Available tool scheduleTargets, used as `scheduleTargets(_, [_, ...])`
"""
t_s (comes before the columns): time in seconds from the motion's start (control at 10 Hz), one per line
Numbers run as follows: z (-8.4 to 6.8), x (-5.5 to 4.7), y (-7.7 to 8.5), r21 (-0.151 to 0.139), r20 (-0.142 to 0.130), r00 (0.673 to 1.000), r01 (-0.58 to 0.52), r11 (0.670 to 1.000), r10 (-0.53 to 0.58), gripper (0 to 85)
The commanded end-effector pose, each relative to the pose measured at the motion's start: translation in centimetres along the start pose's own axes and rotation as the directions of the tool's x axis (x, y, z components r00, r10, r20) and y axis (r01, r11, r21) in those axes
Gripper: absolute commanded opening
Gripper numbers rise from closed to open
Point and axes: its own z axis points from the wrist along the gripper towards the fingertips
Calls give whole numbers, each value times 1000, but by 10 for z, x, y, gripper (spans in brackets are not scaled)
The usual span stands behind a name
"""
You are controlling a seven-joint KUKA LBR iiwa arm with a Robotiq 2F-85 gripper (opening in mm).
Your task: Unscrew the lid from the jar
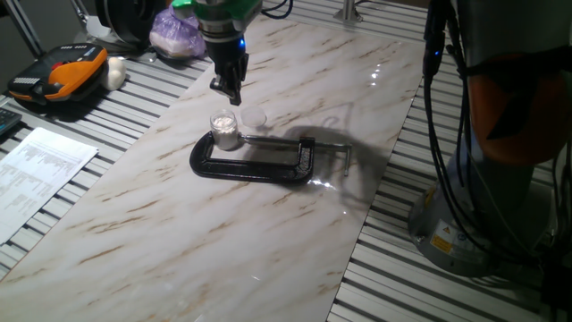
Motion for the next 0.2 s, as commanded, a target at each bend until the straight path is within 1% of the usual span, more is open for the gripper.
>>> scheduleTargets(0.0, [0, 0, 0, -2, 0, 1000, -2, 1000, 2, 0])
scheduleTargets(0.1, [0, 0, 0, -2, 0, 1000, -2, 1000, 2, 0])
